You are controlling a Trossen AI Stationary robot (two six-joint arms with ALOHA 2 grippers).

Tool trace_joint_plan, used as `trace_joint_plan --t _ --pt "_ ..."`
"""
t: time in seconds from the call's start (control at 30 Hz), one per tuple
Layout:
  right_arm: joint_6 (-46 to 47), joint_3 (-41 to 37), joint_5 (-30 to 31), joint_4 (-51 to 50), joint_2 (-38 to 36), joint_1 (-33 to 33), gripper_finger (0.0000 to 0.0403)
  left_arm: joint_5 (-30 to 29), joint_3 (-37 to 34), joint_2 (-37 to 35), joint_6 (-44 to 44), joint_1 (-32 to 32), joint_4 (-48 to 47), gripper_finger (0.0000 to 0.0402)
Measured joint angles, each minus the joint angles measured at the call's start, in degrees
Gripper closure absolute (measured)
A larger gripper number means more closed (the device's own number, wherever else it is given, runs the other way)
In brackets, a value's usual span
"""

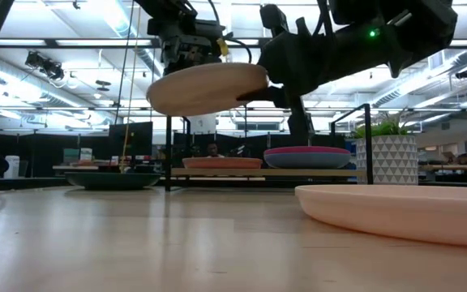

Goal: Place and stack plates onto a shelf
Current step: Stack the gray plate on top of the brown plate on the shelf

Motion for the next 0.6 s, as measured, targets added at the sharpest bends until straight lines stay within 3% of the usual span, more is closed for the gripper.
trace_joint_plan --t 0.17,0.33,0.5,0.6 --pt "0.48 -0.15 1.69 -1.36 0.11 0.02 0.0340 0.34 0.00 -0.02 1.94 -0.02 1.06 0.0377" --pt "1.30 -0.13 4.99 -1.43 0.08 0.22 0.0337 0.27 1.39 -0.26 4.47 -0.04 2.33 0.0343" --pt "1.15 -0.02 10.20 -0.91 -0.11 1.82 0.0341 -0.07 7.47 -0.24 6.51 -0.09 2.36 0.0299" --pt "0.58 -0.02 13.45 -1.00 -0.11 3.23 0.0343 -3.63 11.81 -0.24 8.21 -0.62 2.29 0.0273"
